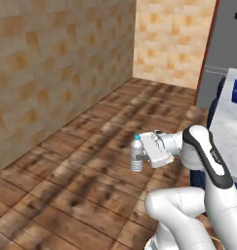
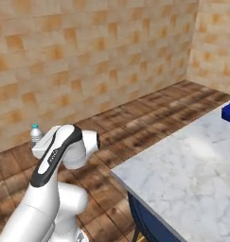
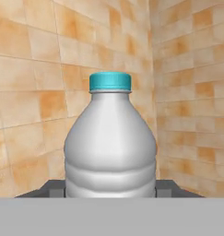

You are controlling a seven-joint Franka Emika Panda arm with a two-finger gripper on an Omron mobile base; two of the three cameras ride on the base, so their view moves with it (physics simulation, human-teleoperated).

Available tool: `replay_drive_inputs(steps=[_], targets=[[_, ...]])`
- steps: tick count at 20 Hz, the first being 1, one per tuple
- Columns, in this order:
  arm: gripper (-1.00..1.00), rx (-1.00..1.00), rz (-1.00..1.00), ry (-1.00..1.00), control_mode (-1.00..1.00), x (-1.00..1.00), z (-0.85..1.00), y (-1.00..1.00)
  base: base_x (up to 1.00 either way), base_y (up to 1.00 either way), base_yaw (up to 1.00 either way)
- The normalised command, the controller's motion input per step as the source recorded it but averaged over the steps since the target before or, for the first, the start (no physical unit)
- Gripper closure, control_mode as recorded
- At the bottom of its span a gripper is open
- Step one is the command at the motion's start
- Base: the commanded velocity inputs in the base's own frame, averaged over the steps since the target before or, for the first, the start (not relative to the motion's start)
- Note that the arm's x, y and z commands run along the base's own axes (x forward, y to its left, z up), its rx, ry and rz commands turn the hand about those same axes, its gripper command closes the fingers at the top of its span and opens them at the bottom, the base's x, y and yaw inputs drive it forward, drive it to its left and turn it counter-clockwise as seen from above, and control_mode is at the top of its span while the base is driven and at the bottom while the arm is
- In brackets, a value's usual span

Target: Place the drinks on the dining counter in a tight cluster.

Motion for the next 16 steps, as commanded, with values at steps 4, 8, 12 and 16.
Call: replay_drive_inputs(steps=[4,8,12,16], targets=[[1.0,0.0,0.0,0.0,1.0,0.0,0.0,0.0,0.78,0.36,-0.3],[1.0,0.0,0.0,0.0,1.0,0.0,0.0,0.0,0.63,0.36,-0.47],[1.0,0.0,0.0,0.0,1.0,0.0,0.0,0.0,0.57,0.32,-0.52],[1.0,0.0,0.0,0.0,1.0,0.0,0.0,0.0,0.51,0.33,-0.61]])
